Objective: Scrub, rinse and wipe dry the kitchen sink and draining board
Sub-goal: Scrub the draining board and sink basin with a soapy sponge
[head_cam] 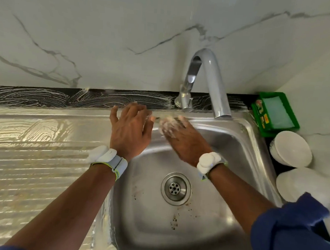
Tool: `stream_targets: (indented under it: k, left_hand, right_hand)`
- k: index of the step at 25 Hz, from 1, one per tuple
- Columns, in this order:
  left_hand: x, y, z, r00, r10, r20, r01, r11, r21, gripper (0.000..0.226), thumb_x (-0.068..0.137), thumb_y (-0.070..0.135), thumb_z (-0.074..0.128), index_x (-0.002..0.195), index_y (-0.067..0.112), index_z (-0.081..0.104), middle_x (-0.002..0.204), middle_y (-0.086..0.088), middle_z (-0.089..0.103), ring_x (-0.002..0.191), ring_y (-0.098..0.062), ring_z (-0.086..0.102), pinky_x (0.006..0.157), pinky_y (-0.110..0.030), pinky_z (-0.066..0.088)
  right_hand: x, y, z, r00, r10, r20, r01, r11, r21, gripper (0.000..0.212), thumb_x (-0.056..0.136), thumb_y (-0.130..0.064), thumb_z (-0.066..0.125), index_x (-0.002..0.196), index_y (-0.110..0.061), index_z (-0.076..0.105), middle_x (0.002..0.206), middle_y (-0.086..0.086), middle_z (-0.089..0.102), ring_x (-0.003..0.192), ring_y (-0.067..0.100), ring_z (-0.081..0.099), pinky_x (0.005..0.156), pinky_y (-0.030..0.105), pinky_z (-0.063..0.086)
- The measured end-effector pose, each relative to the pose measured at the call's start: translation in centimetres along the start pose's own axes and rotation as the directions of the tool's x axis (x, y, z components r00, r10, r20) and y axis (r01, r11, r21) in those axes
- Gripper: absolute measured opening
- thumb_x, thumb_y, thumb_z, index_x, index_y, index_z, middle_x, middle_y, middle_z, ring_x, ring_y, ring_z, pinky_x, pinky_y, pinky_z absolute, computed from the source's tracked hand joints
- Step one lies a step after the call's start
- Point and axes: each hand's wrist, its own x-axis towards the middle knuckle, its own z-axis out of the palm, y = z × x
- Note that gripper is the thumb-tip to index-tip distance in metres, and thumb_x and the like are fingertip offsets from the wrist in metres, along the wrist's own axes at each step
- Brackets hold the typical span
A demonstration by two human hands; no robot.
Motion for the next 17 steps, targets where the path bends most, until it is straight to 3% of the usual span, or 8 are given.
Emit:
stream_targets:
  k: [2, 4, 7, 8, 10, 12, 15, 17]
  left_hand:
    - [0.1, 0.3, 0.4, 1.000, 0.023, 0.013, -0.023, 1.000, 0.002, 0.039, 0.103, 0.045, 0.036, 0.114, 0.027, 0.069, 0.129, 0.009, 0.061, 0.132, -0.019, 0.050, 0.119, -0.060, 0.019]
    - [0.1, 0.5, 1.0, 0.999, 0.037, 0.005, -0.037, 0.999, 0.003, 0.037, 0.103, 0.044, 0.038, 0.113, 0.027, 0.069, 0.129, 0.009, 0.061, 0.131, -0.018, 0.051, 0.119, -0.060, 0.018]
    - [0.2, 0.8, 1.5, 0.999, 0.016, -0.028, -0.016, 1.000, 0.000, 0.035, 0.103, 0.043, 0.040, 0.114, 0.026, 0.069, 0.127, 0.008, 0.061, 0.127, -0.020, 0.053, 0.119, -0.059, 0.018]
    - [0.2, 1.1, 1.7, 0.999, 0.012, -0.036, -0.012, 1.000, 0.001, 0.035, 0.103, 0.043, 0.041, 0.116, 0.025, 0.068, 0.127, 0.007, 0.061, 0.126, -0.020, 0.053, 0.119, -0.058, 0.018]
    - [0.2, 1.3, 1.8, 0.998, 0.009, -0.055, -0.008, 1.000, 0.023, 0.038, 0.103, 0.044, 0.039, 0.122, 0.024, 0.065, 0.126, 0.005, 0.062, 0.125, -0.022, 0.054, 0.120, -0.058, 0.017]
    - [0.2, 1.5, 1.7, 0.997, 0.029, -0.066, -0.025, 0.998, 0.058, 0.040, 0.103, 0.045, 0.039, 0.127, 0.023, 0.062, 0.126, 0.003, 0.062, 0.124, -0.023, 0.055, 0.120, -0.058, 0.015]
    - [0.1, 1.4, 1.6, 0.997, 0.039, -0.062, -0.033, 0.995, 0.095, 0.042, 0.102, 0.046, 0.039, 0.130, 0.022, 0.060, 0.125, 0.001, 0.062, 0.121, -0.026, 0.057, 0.121, -0.060, 0.014]
    - [-0.1, 1.6, 1.5, 0.998, 0.037, -0.055, -0.032, 0.995, 0.096, 0.043, 0.101, 0.046, 0.039, 0.130, 0.021, 0.059, 0.125, 0.000, 0.063, 0.120, -0.027, 0.058, 0.121, -0.061, 0.014]
  right_hand:
    - [-4.3, 3.1, 1.0, 0.992, 0.111, -0.052, -0.114, 0.991, -0.067, 0.053, 0.098, 0.002, 0.018, 0.139, 0.004, 0.051, 0.140, 0.025, 0.055, 0.133, 0.042, 0.049, 0.113, 0.057, 0.036]
    - [-10.1, 6.3, 1.3, 0.921, 0.387, -0.052, -0.390, 0.915, -0.098, 0.046, 0.092, 0.009, 0.038, 0.137, 0.004, 0.048, 0.132, 0.029, 0.059, 0.126, 0.044, 0.052, 0.112, 0.055, 0.036]
    - [-11.6, 6.4, 0.6, 0.651, 0.758, 0.046, -0.748, 0.651, -0.130, 0.062, 0.078, 0.004, 0.063, 0.139, 0.007, 0.048, 0.134, 0.034, 0.055, 0.124, 0.050, 0.054, 0.110, 0.059, 0.037]
    - [-10.3, 5.3, 0.8, 0.615, 0.784, 0.086, -0.774, 0.621, -0.123, 0.063, 0.077, 0.002, 0.060, 0.139, 0.009, 0.048, 0.136, 0.036, 0.051, 0.127, 0.052, 0.050, 0.113, 0.059, 0.034]
    - [-7.7, 3.0, 0.6, 0.657, 0.745, 0.114, -0.734, 0.667, -0.130, 0.060, 0.080, -0.002, 0.045, 0.139, 0.010, 0.047, 0.139, 0.037, 0.048, 0.132, 0.052, 0.046, 0.117, 0.056, 0.029]
    - [-8.2, 3.6, 0.6, 0.698, 0.700, 0.150, -0.677, 0.714, -0.179, 0.056, 0.084, -0.002, 0.035, 0.137, 0.011, 0.050, 0.134, 0.037, 0.053, 0.125, 0.051, 0.053, 0.110, 0.055, 0.041]
    - [-11.4, 5.8, -1.5, 0.558, 0.778, 0.288, -0.737, 0.624, -0.258, 0.055, 0.082, 0.002, 0.052, 0.136, 0.012, 0.051, 0.124, 0.035, 0.060, 0.111, 0.050, 0.062, 0.096, 0.056, 0.052]
    - [-12.9, 4.5, -2.9, 0.521, 0.787, 0.331, -0.720, 0.613, -0.325, 0.050, 0.079, 0.002, 0.053, 0.128, 0.009, 0.060, 0.119, 0.032, 0.065, 0.105, 0.045, 0.067, 0.089, 0.050, 0.056]
